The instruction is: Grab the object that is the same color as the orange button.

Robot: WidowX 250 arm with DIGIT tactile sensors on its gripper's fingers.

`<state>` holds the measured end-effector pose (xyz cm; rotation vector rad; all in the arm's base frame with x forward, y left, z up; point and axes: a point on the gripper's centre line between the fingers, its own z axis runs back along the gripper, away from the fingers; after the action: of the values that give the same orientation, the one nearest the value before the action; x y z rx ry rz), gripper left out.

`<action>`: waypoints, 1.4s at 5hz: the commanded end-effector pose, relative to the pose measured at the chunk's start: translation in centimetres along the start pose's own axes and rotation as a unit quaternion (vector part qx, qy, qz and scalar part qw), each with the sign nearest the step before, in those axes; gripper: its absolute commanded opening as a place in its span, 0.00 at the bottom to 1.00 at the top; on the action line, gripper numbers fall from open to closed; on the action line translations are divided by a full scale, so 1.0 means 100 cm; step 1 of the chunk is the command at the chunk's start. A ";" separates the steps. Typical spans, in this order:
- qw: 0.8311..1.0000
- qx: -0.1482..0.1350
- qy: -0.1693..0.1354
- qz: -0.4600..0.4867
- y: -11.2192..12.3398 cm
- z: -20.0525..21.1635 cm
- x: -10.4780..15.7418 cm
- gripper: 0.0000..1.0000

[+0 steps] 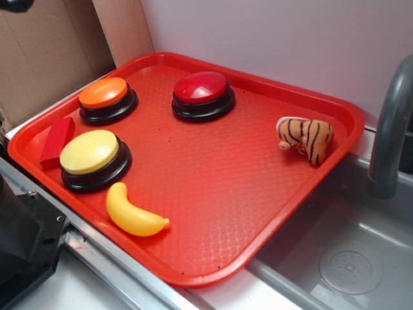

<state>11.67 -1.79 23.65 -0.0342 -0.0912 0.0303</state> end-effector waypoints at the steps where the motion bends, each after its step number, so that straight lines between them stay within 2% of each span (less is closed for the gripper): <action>1: 1.000 0.000 0.000 0.000 0.000 0.000 0.000 1.00; 2: 0.998 0.003 -0.018 -0.056 -0.007 -0.009 0.022 1.00; 3: 0.994 0.036 -0.026 -0.095 -0.019 -0.022 0.045 1.00; 4: 0.982 0.063 -0.014 -0.179 -0.028 -0.039 0.069 1.00; 5: 0.969 0.072 -0.054 -0.228 -0.045 -0.062 0.098 1.00; 6: 0.957 0.092 -0.097 -0.258 -0.067 -0.092 0.121 1.00; 7: 0.943 0.082 -0.141 -0.289 -0.087 -0.115 0.135 1.00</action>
<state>26.14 -9.67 12.38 0.1663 -0.3361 -0.5455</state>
